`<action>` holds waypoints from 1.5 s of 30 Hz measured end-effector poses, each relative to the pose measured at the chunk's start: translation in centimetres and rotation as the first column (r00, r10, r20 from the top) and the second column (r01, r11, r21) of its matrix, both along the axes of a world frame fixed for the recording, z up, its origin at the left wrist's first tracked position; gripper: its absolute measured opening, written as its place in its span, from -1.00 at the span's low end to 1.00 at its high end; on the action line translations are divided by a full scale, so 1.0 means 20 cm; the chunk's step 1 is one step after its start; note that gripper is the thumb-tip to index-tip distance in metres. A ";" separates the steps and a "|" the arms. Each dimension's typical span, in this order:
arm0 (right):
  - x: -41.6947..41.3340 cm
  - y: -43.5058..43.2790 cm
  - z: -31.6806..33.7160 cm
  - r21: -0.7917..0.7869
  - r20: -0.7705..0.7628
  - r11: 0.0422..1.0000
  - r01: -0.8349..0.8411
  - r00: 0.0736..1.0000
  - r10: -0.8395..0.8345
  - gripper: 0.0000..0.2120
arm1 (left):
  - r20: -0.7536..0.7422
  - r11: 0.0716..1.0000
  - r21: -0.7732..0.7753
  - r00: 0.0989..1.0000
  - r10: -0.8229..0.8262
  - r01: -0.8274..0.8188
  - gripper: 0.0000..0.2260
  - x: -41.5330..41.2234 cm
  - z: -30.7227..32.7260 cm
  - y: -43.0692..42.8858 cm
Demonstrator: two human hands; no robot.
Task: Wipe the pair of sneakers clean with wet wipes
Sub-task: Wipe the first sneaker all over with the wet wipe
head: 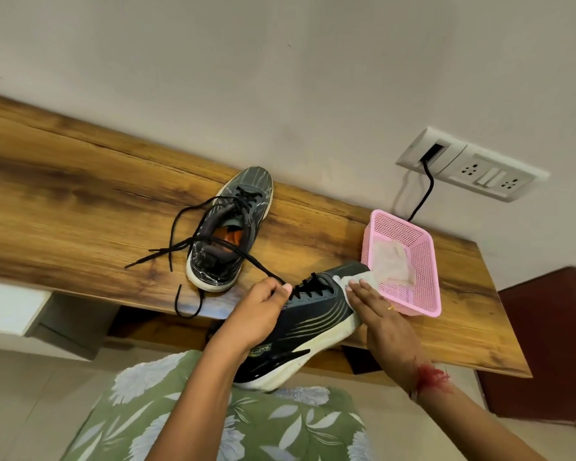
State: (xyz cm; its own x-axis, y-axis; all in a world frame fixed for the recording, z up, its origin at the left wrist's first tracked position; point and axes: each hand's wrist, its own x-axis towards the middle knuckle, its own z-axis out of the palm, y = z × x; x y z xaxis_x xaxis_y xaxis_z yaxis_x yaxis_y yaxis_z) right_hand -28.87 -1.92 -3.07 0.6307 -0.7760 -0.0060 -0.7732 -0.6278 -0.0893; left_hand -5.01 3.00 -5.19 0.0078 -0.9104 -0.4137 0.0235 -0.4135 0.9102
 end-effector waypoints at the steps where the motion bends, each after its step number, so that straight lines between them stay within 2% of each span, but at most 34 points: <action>1: 0.00 -0.04 0.01 -0.014 -0.008 1.000 0.024 1.000 -0.024 -0.25 | 0.006 1.000 -0.004 1.000 -0.011 0.011 -0.73 0.00 0.01 0.00; 4: 0.03 -0.11 0.07 -0.005 0.086 0.994 0.109 0.990 -0.108 -0.34 | -0.012 1.000 -0.009 1.000 -0.010 0.010 -0.74 -0.01 0.04 0.00; 7: 0.09 -0.06 0.07 0.066 0.143 0.997 0.038 0.989 -0.047 -0.35 | -0.055 0.999 0.004 0.997 0.049 -0.049 -0.68 0.01 0.03 0.00; 10: 0.08 -0.01 0.07 0.025 0.051 0.994 -0.110 0.993 0.109 -0.44 | -0.135 0.989 0.116 0.985 0.105 -0.090 -0.72 0.03 0.03 -0.01; 12: 0.06 -0.04 0.08 -0.022 0.003 0.991 -0.136 0.991 0.136 -0.49 | -0.226 0.976 0.210 0.969 0.099 -0.050 -0.76 0.06 0.07 -0.01; 15: 0.07 -0.06 0.07 -0.039 0.024 0.993 -0.114 0.993 0.115 -0.48 | -0.409 0.953 0.290 0.912 0.040 0.089 -0.56 0.12 0.15 0.01; 18: 0.09 -0.06 0.02 -0.005 0.044 0.995 -0.104 0.994 0.104 -0.37 | -0.491 0.942 0.323 0.867 0.087 0.089 -0.41 0.14 0.22 0.02; 19: 0.08 -0.06 0.01 -0.006 0.045 0.994 -0.105 0.993 0.105 -0.33 | -0.542 0.937 0.344 0.828 0.144 0.062 -0.34 0.13 0.23 0.03; 21: 0.07 -0.07 0.00 -0.012 0.040 0.995 -0.096 0.995 0.096 -0.31 | -0.653 0.892 0.451 0.683 0.327 0.004 -0.24 0.11 0.25 0.04; 24: 0.04 -0.06 -0.04 0.038 0.064 0.997 -0.065 0.996 0.063 -0.34 | -0.695 0.794 0.607 0.458 0.555 -0.041 -0.19 0.08 0.31 0.03; 27: 0.01 -0.05 -0.06 0.093 0.102 0.995 -0.030 0.995 0.021 -0.35 | -0.682 0.748 0.660 0.356 0.639 -0.076 -0.19 0.03 0.31 0.01; 29: 0.02 -0.06 -0.07 0.088 0.092 0.996 -0.026 0.996 0.018 -0.34 | -0.690 0.752 0.657 0.357 0.630 -0.057 -0.22 0.01 0.28 0.00; 33: 0.05 -0.06 -0.06 0.029 0.105 0.998 -0.057 0.993 0.054 -0.31 | -0.648 0.769 0.634 0.486 0.586 -0.083 -0.46 -0.02 0.24 0.02; 36: 0.08 -0.06 -0.05 -0.027 0.140 0.997 -0.072 0.987 0.075 -0.26 | -0.648 0.755 0.653 0.473 0.597 -0.057 -0.55 -0.01 0.20 0.05; 38: 0.09 -0.06 -0.06 -0.031 0.185 0.997 -0.077 0.979 0.081 -0.26 | -0.656 0.743 0.669 0.456 0.601 -0.017 -0.53 -0.02 0.20 0.06; 41: 0.11 -0.07 -0.07 0.000 0.250 0.997 -0.080 0.965 0.077 -0.30 | -0.677 0.743 0.669 0.424 0.601 0.015 -0.38 -0.03 0.20 0.07; 43: 0.11 -0.07 -0.07 0.026 0.282 0.998 -0.065 0.958 0.055 -0.37 | -0.689 0.739 0.674 0.377 0.619 0.017 -0.35 -0.05 0.20 0.07; 45: 0.09 -0.06 -0.05 0.051 0.323 0.997 -0.053 0.946 0.033 -0.48 | -0.694 0.746 0.666 0.381 0.611 0.016 -0.35 -0.07 0.20 0.08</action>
State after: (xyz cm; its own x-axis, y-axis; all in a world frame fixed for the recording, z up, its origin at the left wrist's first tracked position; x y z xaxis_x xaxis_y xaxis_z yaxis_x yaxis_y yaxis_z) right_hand -27.08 -3.08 -4.14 0.6394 -0.7524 0.1581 -0.6697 -0.6461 -0.3662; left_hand -6.43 4.55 -1.14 -0.3938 -0.5649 -0.7251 0.8440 -0.5348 -0.0418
